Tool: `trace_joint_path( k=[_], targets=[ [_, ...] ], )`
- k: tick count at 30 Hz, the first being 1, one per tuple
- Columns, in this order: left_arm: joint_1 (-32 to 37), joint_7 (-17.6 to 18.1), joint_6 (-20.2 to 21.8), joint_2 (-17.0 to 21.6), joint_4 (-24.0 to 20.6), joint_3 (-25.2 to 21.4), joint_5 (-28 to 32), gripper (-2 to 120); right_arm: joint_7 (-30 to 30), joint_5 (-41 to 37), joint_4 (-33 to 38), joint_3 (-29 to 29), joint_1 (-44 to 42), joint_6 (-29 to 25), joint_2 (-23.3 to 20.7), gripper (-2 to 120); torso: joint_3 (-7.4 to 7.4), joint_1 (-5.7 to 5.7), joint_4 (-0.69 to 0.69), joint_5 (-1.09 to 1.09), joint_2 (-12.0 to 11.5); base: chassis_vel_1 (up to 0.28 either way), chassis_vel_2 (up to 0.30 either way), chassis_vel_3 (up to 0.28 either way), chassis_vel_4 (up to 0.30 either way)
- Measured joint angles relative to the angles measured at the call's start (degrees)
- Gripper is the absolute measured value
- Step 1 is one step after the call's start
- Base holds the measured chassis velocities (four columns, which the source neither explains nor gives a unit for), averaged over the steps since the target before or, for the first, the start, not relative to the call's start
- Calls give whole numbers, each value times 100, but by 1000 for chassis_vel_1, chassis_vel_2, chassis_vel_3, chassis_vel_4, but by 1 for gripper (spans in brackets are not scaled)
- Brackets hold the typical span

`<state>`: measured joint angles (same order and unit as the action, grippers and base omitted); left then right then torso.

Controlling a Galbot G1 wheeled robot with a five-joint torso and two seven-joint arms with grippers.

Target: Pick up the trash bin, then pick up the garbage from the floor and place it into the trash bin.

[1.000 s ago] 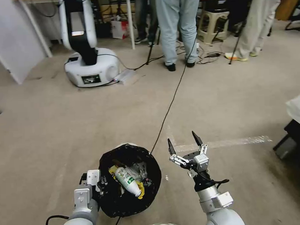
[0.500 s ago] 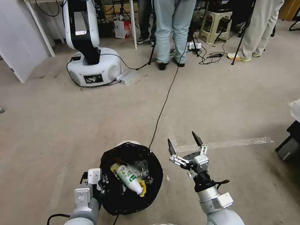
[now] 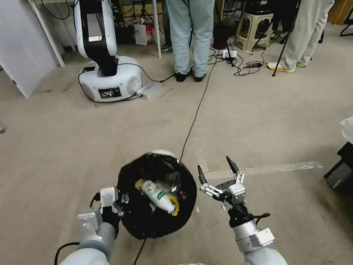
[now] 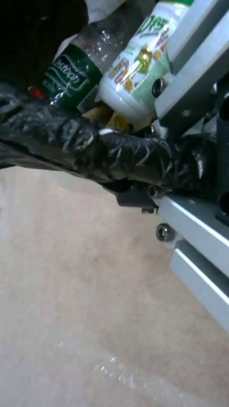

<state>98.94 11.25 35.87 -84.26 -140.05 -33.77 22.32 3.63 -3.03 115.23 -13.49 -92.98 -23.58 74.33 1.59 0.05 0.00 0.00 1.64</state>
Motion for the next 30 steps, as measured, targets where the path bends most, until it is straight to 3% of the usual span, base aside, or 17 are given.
trace_joint_path(
  k=[7, 10, 17, 30],
  targets=[
    [-335, 380, 164, 39, -11, -678, 646, 0, -2, -1, -58, -2, 29, -20, 19, 99, 0, 0, 1, -1, 0, 0, 0, 0, 0],
    [-533, 707, 399, 74, 29, -1020, 938, 0, -1, -2, -77, -12, 31, -20, 19, 99, 0, 0, 1, -1, 0, 0, 0, 0, 0],
    [-678, 1037, 626, 124, 311, -1356, 970, 0, -40, 51, -132, -12, -31, -69, 71, 99, 0, 0, 0, -1, 0, 0, 0, 0, 0],
    [-581, 837, 634, 225, 883, -1567, 516, 0, -69, 76, -134, -53, -21, -192, 66, 99, 0, 0, 0, 0, 0, 0, 0, 0, 0]
  ],
)
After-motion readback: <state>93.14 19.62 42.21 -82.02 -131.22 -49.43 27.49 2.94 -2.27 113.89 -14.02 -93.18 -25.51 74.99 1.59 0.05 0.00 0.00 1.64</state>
